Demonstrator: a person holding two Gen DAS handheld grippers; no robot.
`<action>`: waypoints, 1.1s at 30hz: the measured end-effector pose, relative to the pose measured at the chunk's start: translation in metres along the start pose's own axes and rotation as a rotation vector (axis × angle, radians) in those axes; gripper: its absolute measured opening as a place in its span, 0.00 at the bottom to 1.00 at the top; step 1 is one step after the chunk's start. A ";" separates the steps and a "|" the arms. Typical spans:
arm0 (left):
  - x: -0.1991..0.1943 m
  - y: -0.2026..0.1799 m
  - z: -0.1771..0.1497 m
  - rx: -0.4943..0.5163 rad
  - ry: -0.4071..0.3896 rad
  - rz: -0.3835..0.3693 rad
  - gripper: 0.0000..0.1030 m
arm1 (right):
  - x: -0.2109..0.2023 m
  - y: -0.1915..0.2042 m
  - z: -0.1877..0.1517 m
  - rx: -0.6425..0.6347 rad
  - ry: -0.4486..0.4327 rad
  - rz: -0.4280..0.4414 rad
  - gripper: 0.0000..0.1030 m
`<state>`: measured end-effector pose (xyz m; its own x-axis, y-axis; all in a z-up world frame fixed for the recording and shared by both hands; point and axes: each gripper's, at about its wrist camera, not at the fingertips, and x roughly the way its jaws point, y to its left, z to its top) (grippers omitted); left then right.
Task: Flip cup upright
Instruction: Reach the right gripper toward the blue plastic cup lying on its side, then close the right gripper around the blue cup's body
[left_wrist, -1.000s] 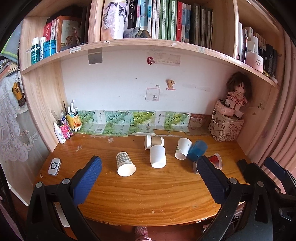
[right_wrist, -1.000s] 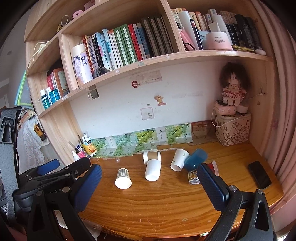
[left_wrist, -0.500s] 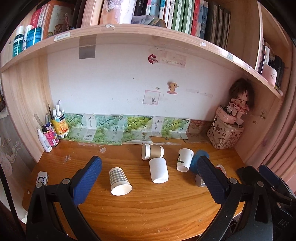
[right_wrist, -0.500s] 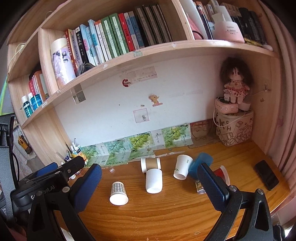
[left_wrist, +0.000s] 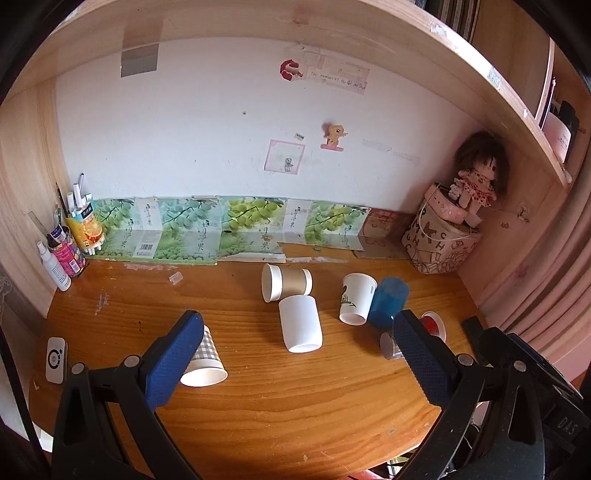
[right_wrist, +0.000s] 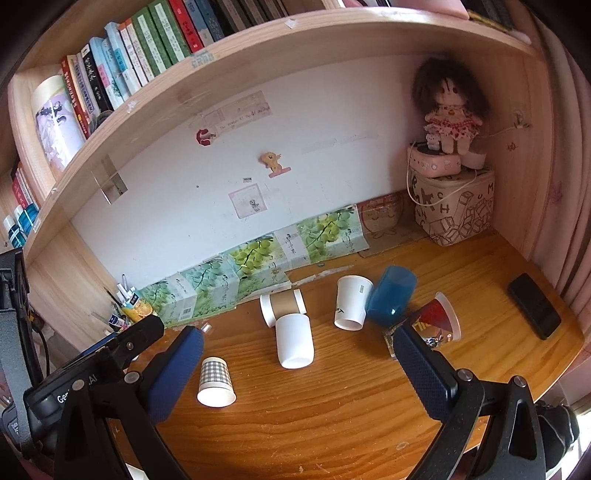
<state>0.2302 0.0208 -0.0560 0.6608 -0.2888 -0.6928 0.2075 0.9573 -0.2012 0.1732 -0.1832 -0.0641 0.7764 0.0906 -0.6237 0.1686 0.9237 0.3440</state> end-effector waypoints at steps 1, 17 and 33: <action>0.002 -0.001 0.001 -0.007 0.004 0.008 0.99 | 0.004 -0.004 0.002 0.002 0.010 0.004 1.00; 0.041 -0.054 0.016 -0.024 0.035 0.098 0.99 | 0.090 -0.087 0.054 0.107 0.224 0.076 1.00; 0.070 -0.102 0.032 0.070 0.031 0.109 0.99 | 0.213 -0.174 0.073 0.318 0.472 0.086 1.00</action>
<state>0.2781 -0.0972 -0.0621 0.6599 -0.1819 -0.7290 0.1867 0.9795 -0.0754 0.3535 -0.3516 -0.2049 0.4527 0.3842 -0.8047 0.3482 0.7547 0.5561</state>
